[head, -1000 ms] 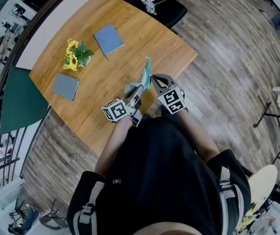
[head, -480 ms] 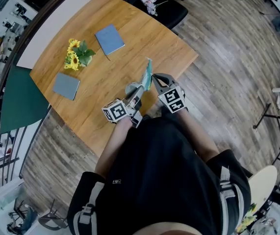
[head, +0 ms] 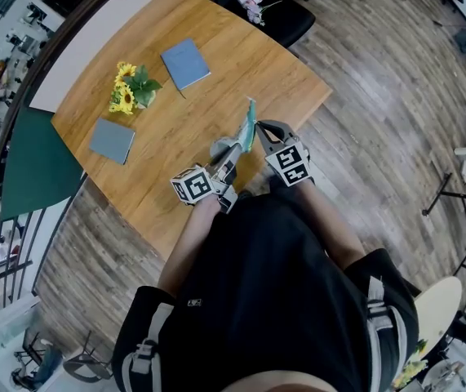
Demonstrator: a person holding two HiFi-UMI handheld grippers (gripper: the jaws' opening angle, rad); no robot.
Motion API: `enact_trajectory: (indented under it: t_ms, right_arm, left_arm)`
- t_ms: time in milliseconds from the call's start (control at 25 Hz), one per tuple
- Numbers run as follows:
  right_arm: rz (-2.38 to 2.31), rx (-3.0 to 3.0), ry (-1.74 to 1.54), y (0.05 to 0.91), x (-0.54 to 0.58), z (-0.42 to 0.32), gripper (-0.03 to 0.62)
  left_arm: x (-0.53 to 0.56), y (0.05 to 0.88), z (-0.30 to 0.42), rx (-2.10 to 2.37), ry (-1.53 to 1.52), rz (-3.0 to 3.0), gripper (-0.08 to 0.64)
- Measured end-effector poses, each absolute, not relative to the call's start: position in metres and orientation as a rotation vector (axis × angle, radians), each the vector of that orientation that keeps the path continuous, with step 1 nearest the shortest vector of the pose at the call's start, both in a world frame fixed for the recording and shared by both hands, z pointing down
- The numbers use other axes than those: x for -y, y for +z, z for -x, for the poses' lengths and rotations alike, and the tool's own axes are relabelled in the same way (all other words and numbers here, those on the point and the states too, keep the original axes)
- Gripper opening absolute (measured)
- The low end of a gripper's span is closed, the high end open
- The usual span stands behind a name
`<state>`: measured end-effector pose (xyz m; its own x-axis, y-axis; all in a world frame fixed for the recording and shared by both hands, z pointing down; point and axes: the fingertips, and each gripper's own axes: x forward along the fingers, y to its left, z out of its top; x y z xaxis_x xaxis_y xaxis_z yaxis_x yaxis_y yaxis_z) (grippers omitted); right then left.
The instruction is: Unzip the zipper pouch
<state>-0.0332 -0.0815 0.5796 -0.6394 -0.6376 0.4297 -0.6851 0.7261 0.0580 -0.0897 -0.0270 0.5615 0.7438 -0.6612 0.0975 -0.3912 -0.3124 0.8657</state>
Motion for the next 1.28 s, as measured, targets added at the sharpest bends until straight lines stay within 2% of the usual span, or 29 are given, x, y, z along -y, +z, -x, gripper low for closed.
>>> enact_trajectory:
  t_ms: [1280]
  right_arm:
    - [-1.107,2.464,0.225,0.588,0.091,0.006,0.005]
  left_arm:
    - [0.003,0.566,0.095,0.785,-0.293,-1.964,0.003]
